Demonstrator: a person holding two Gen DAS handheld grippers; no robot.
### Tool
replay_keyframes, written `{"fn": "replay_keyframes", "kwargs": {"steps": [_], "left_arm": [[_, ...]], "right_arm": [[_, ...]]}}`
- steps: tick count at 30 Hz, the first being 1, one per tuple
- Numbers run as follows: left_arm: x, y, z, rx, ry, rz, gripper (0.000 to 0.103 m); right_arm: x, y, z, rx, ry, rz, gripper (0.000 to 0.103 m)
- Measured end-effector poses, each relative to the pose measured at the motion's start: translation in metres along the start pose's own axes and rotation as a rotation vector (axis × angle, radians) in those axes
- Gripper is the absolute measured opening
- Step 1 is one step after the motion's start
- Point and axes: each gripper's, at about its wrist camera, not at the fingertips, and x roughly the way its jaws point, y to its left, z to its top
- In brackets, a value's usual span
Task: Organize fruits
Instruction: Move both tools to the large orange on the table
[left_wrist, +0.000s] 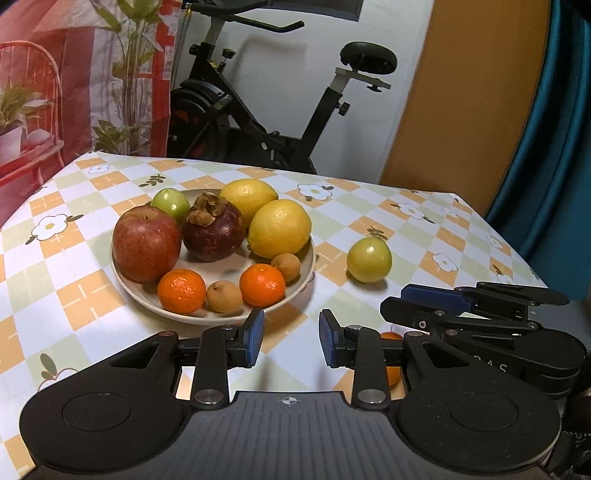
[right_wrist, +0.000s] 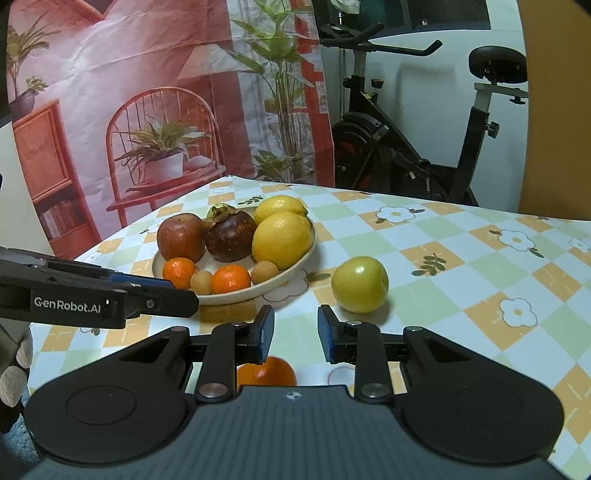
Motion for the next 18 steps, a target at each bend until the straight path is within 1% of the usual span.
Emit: {"fn": "replay_keyframes", "kwargs": {"steps": [10, 18], "left_arm": [[0.0, 0.001, -0.01, 0.002, 0.024, -0.012, 0.034], [-0.002, 0.003, -0.011, -0.008, 0.022, -0.013, 0.034]], "right_arm": [[-0.008, 0.002, -0.011, 0.008, -0.001, -0.001, 0.029], [-0.012, 0.003, -0.016, 0.004, -0.009, 0.007, 0.029]]}}
